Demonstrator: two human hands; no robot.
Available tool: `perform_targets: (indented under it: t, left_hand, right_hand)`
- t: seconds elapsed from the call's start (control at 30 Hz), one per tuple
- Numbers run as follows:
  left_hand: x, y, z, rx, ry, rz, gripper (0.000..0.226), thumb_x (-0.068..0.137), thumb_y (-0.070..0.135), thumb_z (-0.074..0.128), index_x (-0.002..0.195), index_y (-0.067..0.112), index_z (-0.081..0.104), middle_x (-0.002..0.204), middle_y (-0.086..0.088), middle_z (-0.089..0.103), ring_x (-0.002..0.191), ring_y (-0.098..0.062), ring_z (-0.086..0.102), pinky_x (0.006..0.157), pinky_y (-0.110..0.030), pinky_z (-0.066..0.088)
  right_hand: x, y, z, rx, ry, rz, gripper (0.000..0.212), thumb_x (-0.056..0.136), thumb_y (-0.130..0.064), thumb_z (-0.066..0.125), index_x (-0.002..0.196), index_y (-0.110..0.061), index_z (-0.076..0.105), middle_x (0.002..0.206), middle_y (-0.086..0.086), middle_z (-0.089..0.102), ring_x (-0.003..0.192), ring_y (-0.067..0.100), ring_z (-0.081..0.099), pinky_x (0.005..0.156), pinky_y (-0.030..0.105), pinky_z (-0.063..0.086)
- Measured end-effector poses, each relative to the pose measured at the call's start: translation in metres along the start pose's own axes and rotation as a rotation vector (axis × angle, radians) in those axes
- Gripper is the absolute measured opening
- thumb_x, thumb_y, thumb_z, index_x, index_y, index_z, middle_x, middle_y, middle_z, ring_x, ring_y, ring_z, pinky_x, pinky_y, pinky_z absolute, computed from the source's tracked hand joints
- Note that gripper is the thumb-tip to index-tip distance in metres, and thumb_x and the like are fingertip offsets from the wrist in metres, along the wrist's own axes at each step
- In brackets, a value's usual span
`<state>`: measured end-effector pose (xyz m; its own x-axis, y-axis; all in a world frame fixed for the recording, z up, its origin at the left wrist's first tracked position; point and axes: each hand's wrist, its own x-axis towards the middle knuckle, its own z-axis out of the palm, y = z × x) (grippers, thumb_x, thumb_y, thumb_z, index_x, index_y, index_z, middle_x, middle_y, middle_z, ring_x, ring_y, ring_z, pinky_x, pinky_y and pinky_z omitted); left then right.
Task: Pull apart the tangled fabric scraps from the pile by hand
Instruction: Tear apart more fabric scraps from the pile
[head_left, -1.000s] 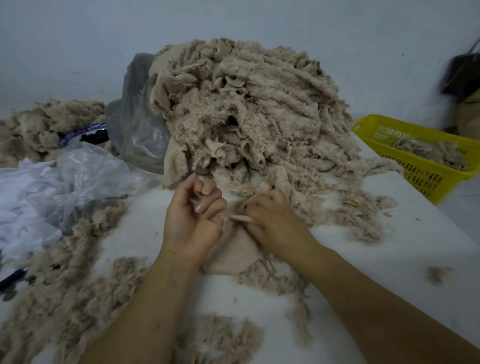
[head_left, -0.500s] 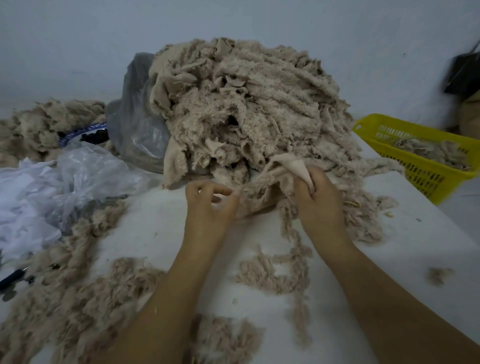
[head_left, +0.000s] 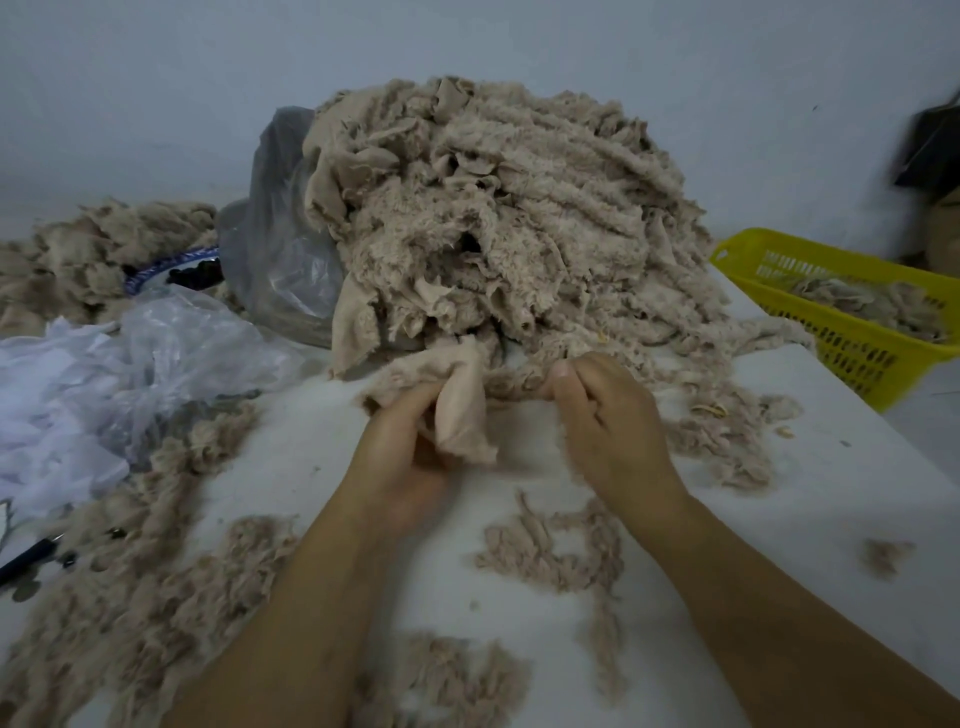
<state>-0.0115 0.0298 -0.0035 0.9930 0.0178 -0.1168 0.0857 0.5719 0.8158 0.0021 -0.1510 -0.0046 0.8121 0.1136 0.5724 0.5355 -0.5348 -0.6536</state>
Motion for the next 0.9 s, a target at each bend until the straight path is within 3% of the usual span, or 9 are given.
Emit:
perform_targets:
  t: [0.13,0.2,0.3,0.43,0.53,0.63,0.7,0.83,0.9]
  left_hand:
    - [-0.003,0.002,0.0,-0.115,-0.096,-0.042,0.017,0.07,0.017,0.059,0.067,0.014,0.075,0.069,-0.002,0.068,0.068,-0.015,0.068,0.065,-0.027,0.057]
    - [-0.004,0.003,-0.001,-0.158,-0.115,-0.059,0.022,0.072,0.021,0.058,0.076,0.009,0.077,0.08,-0.009,0.072,0.079,-0.021,0.07,0.073,-0.031,0.059]
    - [-0.007,0.004,-0.001,-0.179,-0.113,-0.124,0.031,0.072,0.028,0.059,0.083,0.006,0.078,0.089,-0.015,0.072,0.081,-0.026,0.071,0.076,-0.037,0.059]
    - [-0.007,0.007,-0.003,-0.311,-0.128,-0.071,0.026,0.071,0.028,0.057,0.07,0.01,0.076,0.08,-0.009,0.07,0.073,-0.024,0.072,0.07,-0.037,0.061]
    - [-0.003,0.01,-0.009,-0.404,-0.121,-0.049,0.031,0.074,0.026,0.054,0.089,0.01,0.076,0.107,-0.011,0.071,0.104,-0.03,0.07,0.096,-0.047,0.054]
    - [0.001,0.014,-0.016,-0.431,-0.105,0.018,0.029,0.074,0.025,0.053,0.085,0.014,0.077,0.101,-0.007,0.074,0.096,-0.027,0.073,0.085,-0.044,0.059]
    - [0.004,0.013,-0.018,-0.47,-0.099,0.042,0.026,0.075,0.023,0.053,0.083,0.015,0.076,0.098,-0.007,0.074,0.091,-0.028,0.074,0.078,-0.047,0.06]
    - [0.004,0.011,-0.014,-0.488,-0.108,0.04,0.028,0.072,0.022,0.054,0.083,0.014,0.078,0.107,-0.012,0.074,0.098,-0.034,0.073,0.082,-0.054,0.058]
    - [0.003,0.011,-0.011,-0.508,-0.096,0.052,0.035,0.072,0.02,0.053,0.096,0.013,0.078,0.118,-0.014,0.071,0.107,-0.037,0.069,0.087,-0.054,0.056]
  right_hand:
    - [-0.004,0.001,0.003,0.086,-0.162,0.062,0.048,0.096,-0.06,0.033,0.11,-0.024,0.062,0.104,-0.009,0.06,0.088,0.002,0.06,0.072,0.023,0.047]
    - [-0.006,-0.001,0.009,0.078,-0.303,0.051,0.056,0.09,-0.073,0.033,0.133,-0.039,0.047,0.129,-0.015,0.055,0.1,-0.007,0.056,0.08,0.019,0.046]
    - [-0.008,-0.003,0.018,0.031,-0.457,0.063,0.066,0.085,-0.078,0.04,0.143,-0.045,0.034,0.126,-0.022,0.051,0.098,-0.007,0.049,0.077,0.014,0.038]
    - [-0.007,-0.001,0.018,-0.028,-0.461,0.001,0.01,0.098,-0.039,0.055,0.094,-0.03,0.057,0.083,-0.015,0.051,0.07,-0.003,0.048,0.059,0.018,0.03]
    - [-0.001,0.002,0.012,-0.017,-0.375,0.038,0.027,0.099,-0.027,0.056,0.073,-0.029,0.047,0.071,-0.008,0.043,0.061,0.004,0.043,0.055,0.02,0.031]
    - [0.001,0.006,0.002,0.038,-0.254,0.085,0.032,0.102,-0.024,0.049,0.07,-0.019,0.05,0.066,-0.004,0.048,0.059,0.006,0.045,0.054,0.018,0.034]
    - [0.0,0.01,-0.003,0.107,-0.192,0.127,0.038,0.104,-0.022,0.043,0.068,-0.024,0.051,0.06,-0.01,0.05,0.054,0.001,0.048,0.051,0.013,0.034]
    - [-0.001,0.01,-0.002,0.309,-0.153,0.314,0.042,0.106,-0.031,0.037,0.069,-0.022,0.055,0.047,-0.01,0.047,0.041,0.005,0.041,0.042,0.016,0.034]
    - [0.002,0.01,0.001,0.35,-0.088,0.417,0.044,0.107,-0.029,0.035,0.07,-0.018,0.054,0.04,-0.01,0.044,0.035,0.003,0.037,0.038,0.015,0.032]
